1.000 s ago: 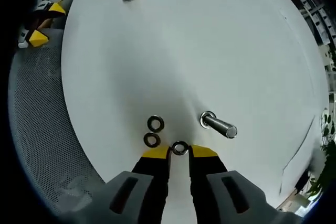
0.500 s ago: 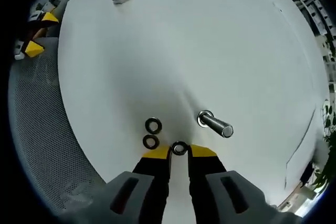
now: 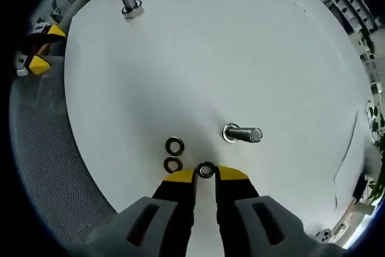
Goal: Place the washer onto the threaded stud by aligning its center hole with the stud, sliding it down to the base, and recovering from edge contact or off-axis alignment until the washer reaches the visible bottom stop.
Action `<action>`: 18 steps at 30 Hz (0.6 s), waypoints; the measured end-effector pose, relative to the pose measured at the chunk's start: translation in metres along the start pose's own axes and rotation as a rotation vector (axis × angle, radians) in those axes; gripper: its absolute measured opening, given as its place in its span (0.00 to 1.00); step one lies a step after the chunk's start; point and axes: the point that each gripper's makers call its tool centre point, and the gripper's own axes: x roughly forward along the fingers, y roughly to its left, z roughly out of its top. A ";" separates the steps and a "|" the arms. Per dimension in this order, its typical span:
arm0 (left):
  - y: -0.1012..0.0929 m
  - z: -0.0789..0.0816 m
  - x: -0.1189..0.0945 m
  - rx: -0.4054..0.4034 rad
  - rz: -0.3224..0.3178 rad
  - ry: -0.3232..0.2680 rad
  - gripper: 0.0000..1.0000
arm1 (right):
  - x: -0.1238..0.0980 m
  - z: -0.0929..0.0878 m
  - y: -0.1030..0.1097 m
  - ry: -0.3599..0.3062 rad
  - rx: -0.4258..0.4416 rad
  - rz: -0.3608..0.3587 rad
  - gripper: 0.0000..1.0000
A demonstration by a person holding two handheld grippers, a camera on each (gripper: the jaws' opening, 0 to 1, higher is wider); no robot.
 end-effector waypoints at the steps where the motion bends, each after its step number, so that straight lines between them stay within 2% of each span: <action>1: 0.000 0.000 0.000 0.001 -0.002 0.001 0.28 | -0.001 0.000 0.000 -0.003 0.008 0.001 0.14; 8: 0.000 0.000 0.000 0.002 -0.003 0.002 0.28 | -0.001 0.001 0.002 -0.010 -0.007 -0.012 0.14; 11: 0.000 0.000 0.000 0.003 -0.003 0.000 0.28 | -0.002 0.001 0.002 -0.027 0.063 -0.013 0.14; 18: 0.000 0.000 -0.001 0.003 -0.003 0.000 0.28 | -0.003 -0.002 0.003 -0.042 0.091 -0.015 0.14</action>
